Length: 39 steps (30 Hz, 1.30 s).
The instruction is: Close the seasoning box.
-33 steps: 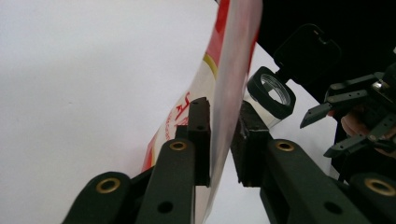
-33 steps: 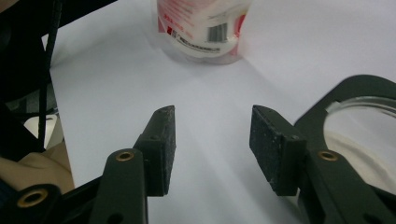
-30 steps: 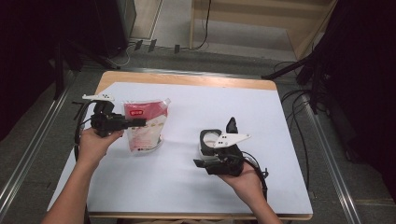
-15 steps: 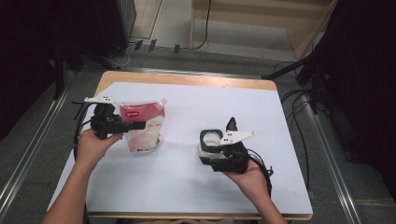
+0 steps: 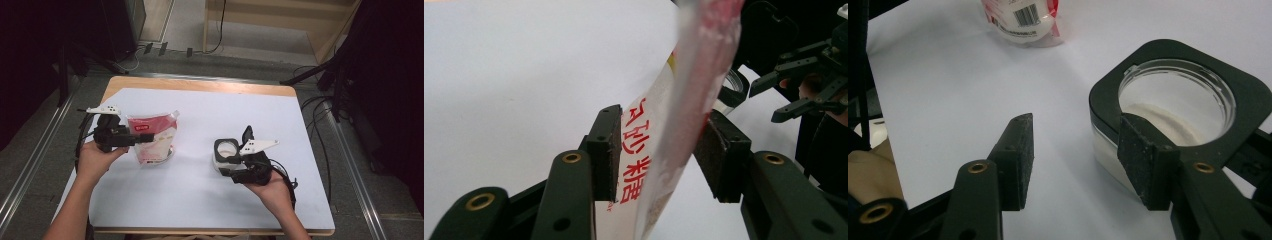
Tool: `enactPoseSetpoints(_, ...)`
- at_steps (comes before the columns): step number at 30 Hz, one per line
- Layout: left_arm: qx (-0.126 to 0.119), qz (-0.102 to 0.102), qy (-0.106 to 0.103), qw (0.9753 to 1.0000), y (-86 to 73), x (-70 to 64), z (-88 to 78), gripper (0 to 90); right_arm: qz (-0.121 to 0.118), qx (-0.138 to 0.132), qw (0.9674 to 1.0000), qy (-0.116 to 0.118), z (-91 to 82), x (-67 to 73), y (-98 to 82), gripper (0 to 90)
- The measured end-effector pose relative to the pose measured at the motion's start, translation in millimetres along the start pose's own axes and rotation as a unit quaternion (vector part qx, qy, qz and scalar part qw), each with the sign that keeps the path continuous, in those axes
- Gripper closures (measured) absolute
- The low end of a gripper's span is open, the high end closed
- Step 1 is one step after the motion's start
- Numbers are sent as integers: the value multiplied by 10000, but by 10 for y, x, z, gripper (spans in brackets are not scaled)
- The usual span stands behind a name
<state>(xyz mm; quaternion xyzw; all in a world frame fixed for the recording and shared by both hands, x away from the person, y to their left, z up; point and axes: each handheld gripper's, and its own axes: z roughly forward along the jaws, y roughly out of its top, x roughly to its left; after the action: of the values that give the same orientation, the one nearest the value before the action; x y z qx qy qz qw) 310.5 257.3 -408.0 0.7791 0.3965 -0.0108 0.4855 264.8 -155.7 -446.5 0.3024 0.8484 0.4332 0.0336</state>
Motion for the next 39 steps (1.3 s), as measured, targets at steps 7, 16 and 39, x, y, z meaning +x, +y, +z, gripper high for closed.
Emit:
enactPoseSetpoints(7, 60, 25, -10, 10000, -23, -12, -23, 541, 33, -1, 10000, -23, -42, -48, -29, 491)
enactPoseSetpoints(16, -20, -12, 50, 10000, -56, -22, -78, 524, 63, -2, 10000, 26, -49, -74, -39, 489)
enactPoseSetpoints(39, 33, -71, 91, 9999, -223, -29, -411, 478, 111, -50, 9999, -70, -280, -157, -117, 522)
